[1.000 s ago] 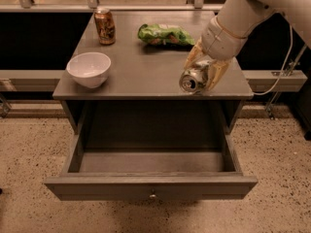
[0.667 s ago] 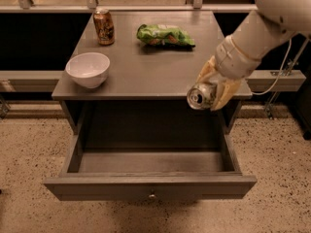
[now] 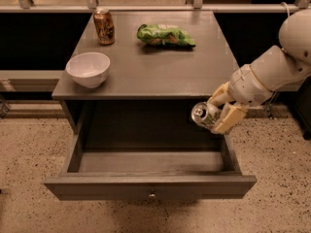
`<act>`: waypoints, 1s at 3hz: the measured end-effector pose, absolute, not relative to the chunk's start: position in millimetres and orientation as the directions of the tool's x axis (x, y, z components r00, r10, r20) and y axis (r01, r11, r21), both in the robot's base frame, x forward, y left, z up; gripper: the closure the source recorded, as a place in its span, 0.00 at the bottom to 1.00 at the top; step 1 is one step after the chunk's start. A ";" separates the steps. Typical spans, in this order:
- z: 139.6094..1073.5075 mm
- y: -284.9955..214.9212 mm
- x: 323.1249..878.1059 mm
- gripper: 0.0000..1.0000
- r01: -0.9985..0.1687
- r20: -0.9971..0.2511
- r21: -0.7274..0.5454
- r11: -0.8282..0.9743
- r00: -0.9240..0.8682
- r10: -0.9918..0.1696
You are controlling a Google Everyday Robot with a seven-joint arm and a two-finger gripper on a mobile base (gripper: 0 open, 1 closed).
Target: Place 7up can into top drawer
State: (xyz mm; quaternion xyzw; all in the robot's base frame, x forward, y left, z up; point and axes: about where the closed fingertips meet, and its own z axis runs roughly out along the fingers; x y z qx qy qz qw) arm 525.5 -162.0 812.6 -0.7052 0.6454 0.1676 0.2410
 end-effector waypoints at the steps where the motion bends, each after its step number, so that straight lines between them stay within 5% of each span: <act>1: 811.4 -162.1 526.4 1.00 -0.992 -0.581 -0.121 -0.043 0.106 -0.807; 2: 781.8 -153.0 531.3 1.00 -0.991 -0.716 -0.135 -0.015 0.108 -0.690; 3: 756.4 -148.8 537.5 1.00 -0.978 -0.884 -0.193 0.084 0.136 -0.447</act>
Offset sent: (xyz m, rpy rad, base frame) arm 0.0015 -0.0061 0.0010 1.1869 -0.0521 -0.1072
